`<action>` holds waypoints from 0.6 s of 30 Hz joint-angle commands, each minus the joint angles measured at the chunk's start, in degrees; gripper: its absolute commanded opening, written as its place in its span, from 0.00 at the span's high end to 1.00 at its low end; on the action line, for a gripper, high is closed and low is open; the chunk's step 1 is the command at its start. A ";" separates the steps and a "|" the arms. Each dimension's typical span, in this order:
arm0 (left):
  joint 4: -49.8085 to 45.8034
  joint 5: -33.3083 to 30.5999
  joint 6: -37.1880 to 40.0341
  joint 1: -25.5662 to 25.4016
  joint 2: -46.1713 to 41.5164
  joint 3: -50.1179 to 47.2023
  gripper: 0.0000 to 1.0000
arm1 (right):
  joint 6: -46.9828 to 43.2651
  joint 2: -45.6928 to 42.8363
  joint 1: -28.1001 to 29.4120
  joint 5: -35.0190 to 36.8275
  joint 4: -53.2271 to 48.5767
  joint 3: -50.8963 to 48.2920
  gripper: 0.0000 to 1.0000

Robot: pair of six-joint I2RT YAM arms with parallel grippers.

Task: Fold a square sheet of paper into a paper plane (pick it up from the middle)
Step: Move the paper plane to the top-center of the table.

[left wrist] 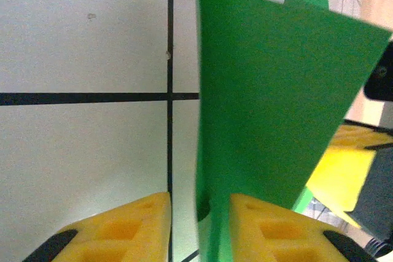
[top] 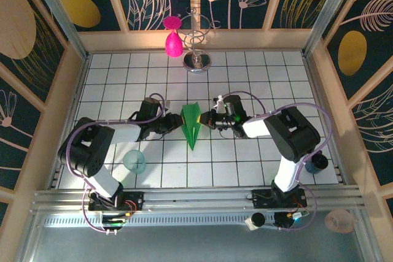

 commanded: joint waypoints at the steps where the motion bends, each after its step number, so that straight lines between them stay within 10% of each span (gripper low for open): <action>1: 1.04 1.44 0.25 -0.38 1.38 1.86 0.81 | 0.65 0.58 -0.35 -1.13 2.50 -0.72 1.00; 6: -1.06 -2.21 1.44 -0.44 -0.60 1.92 0.98 | 0.46 -1.43 -1.79 0.05 2.29 -2.38 1.00; 18: 0.15 -6.24 0.52 -0.45 -2.34 -0.28 1.00 | -1.76 -2.54 -3.34 4.16 -2.40 -2.92 1.00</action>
